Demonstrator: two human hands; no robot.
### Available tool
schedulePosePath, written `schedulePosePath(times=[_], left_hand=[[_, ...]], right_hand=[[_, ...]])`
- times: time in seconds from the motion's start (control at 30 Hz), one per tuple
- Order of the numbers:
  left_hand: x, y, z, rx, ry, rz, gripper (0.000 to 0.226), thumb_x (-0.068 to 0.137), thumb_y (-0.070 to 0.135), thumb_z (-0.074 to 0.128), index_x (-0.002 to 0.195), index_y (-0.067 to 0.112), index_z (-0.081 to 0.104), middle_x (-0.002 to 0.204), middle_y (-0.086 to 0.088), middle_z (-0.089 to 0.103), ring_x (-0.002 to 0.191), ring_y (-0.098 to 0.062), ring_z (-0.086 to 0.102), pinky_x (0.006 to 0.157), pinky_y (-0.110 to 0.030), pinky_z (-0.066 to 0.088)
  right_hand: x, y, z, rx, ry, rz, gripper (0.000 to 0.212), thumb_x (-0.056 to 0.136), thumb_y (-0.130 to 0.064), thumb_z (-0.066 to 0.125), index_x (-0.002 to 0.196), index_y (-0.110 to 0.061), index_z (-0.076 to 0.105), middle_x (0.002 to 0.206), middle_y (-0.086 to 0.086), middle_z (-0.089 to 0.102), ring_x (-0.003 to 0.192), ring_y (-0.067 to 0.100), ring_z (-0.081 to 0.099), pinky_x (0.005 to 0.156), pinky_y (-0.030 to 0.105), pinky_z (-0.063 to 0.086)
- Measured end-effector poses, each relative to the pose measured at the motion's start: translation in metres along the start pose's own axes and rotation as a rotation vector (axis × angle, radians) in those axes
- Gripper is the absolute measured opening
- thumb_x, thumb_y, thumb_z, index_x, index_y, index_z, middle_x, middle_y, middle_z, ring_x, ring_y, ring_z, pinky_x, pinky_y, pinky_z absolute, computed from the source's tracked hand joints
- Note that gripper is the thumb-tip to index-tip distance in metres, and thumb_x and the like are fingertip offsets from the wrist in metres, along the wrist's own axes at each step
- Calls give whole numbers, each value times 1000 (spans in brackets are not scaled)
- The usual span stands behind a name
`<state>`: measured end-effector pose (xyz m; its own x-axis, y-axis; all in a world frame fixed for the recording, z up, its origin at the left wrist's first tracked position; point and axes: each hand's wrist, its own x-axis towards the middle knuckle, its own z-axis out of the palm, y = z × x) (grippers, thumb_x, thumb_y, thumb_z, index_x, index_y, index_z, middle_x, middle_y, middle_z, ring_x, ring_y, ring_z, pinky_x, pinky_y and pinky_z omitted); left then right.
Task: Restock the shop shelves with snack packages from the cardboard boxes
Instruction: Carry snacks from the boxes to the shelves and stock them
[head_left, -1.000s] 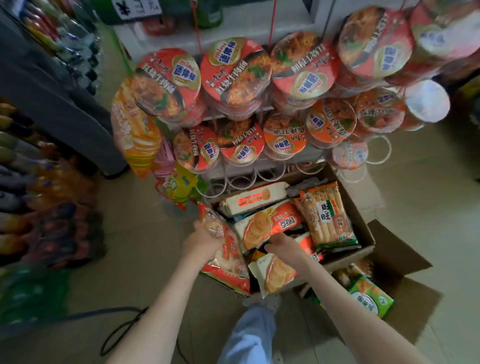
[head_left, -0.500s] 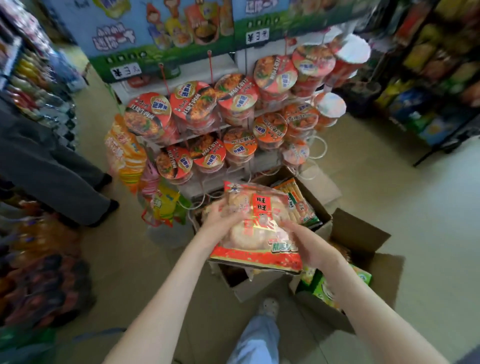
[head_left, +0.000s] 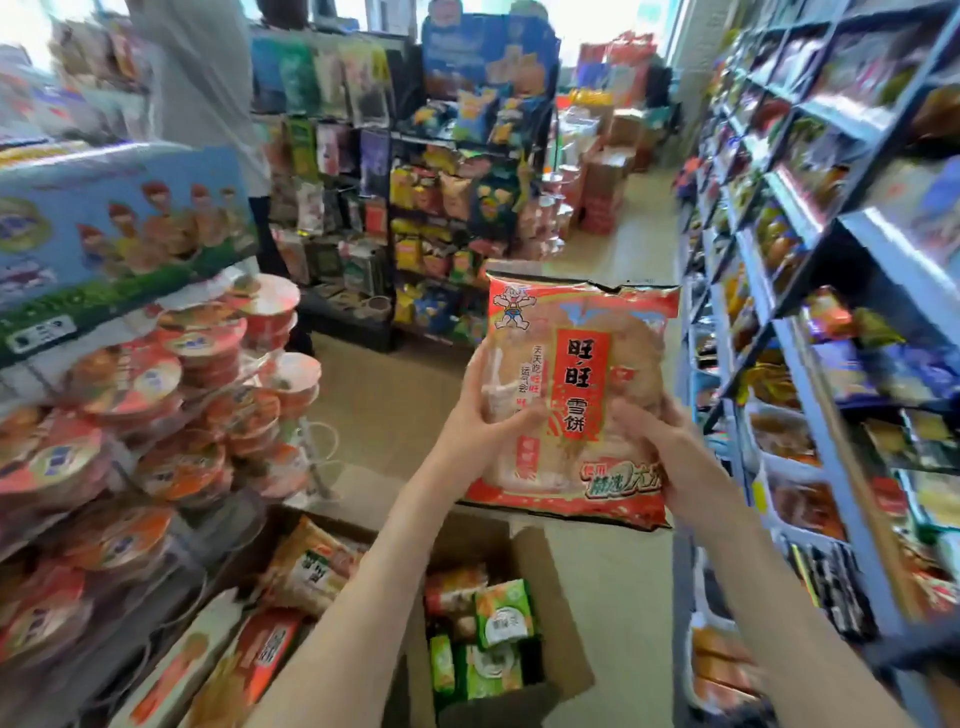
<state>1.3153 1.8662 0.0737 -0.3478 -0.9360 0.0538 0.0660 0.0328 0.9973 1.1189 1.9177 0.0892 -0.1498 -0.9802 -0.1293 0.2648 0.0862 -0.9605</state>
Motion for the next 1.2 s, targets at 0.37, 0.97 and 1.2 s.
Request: schedulePosePath(times=[0.37,0.97,1.2], left_hand=[[41,33,175,-180,-646,37,82,86,1,62,146,33,18,108,6,61,79,-2,70,62,-20,55],[-166,95,357,-218,-1386,-133,56,84,13,69,131,28,44,104,-3,71,83,-19,72,60,-30,56],[-308,98,386,-230,-1654,-69,58,87,17,68,133,35,37,105,2,71,91,-19,72,67,-32,59]], right_hand=[[-116,-54,-108,-14,703,-303,49,67,-24,74,114,-18,62,98,8,73,85,29,71,76,41,58],[-431,-63,-86,-186,1429,-326,84,49,-57,85,123,-35,49,113,-11,69,107,13,65,100,43,46],[-577,-41,-46,-245,1611,-290,72,68,-33,81,130,-29,44,123,-10,63,111,8,61,97,32,46]])
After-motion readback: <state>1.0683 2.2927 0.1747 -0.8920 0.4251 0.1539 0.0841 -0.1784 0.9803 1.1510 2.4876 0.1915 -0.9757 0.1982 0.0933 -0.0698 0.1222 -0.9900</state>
